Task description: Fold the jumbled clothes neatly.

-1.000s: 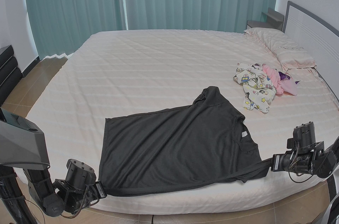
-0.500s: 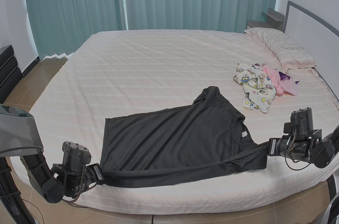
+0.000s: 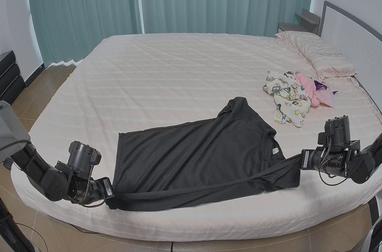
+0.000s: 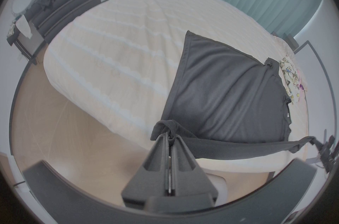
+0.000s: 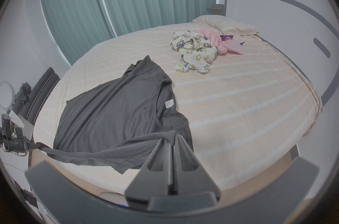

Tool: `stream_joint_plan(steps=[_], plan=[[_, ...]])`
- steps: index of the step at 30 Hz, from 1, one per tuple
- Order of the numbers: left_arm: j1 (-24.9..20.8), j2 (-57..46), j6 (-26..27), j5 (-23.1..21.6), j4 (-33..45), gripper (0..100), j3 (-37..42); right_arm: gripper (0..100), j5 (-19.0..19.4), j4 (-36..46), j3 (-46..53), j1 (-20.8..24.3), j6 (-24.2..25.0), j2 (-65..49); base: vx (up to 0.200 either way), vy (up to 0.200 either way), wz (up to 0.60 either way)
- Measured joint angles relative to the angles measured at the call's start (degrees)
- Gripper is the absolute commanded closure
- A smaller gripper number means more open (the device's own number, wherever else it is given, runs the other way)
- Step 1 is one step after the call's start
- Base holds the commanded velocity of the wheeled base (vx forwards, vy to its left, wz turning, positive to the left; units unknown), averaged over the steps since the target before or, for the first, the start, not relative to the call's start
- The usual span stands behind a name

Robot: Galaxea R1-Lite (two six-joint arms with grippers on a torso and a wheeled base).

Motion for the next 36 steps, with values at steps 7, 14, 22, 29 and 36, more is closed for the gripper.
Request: stream_joint_plan(steps=[7,14,22,29,36], plan=[[2.1,-2.3,-2.5,-7.1,8.8,100,-6.2,100,-0.1,1.6,-0.7,-0.2,-0.2,0.0,0.0,0.0,0.0],[3.4,-2.7,-2.7,-7.2,9.7,100,-7.2,100,-0.1,1.8,-2.0,-0.5,-0.2,0.3,0.0,0.0,0.0],[4.7,-0.9,-2.7,-7.2,9.3,100,-9.0,100,-0.1,1.9,-5.0,-0.5,-0.2,2.3,0.0,0.0,0.0],[5.1,1.5,-2.8,-7.1,9.5,100,-12.0,100,-0.1,1.8,-7.9,-0.6,-0.1,5.1,0.0,0.0,0.0],[5.8,5.3,-2.7,-7.1,9.7,100,-15.8,100,-0.1,1.8,-11.2,-0.7,-0.1,8.3,0.0,0.0,0.0]])
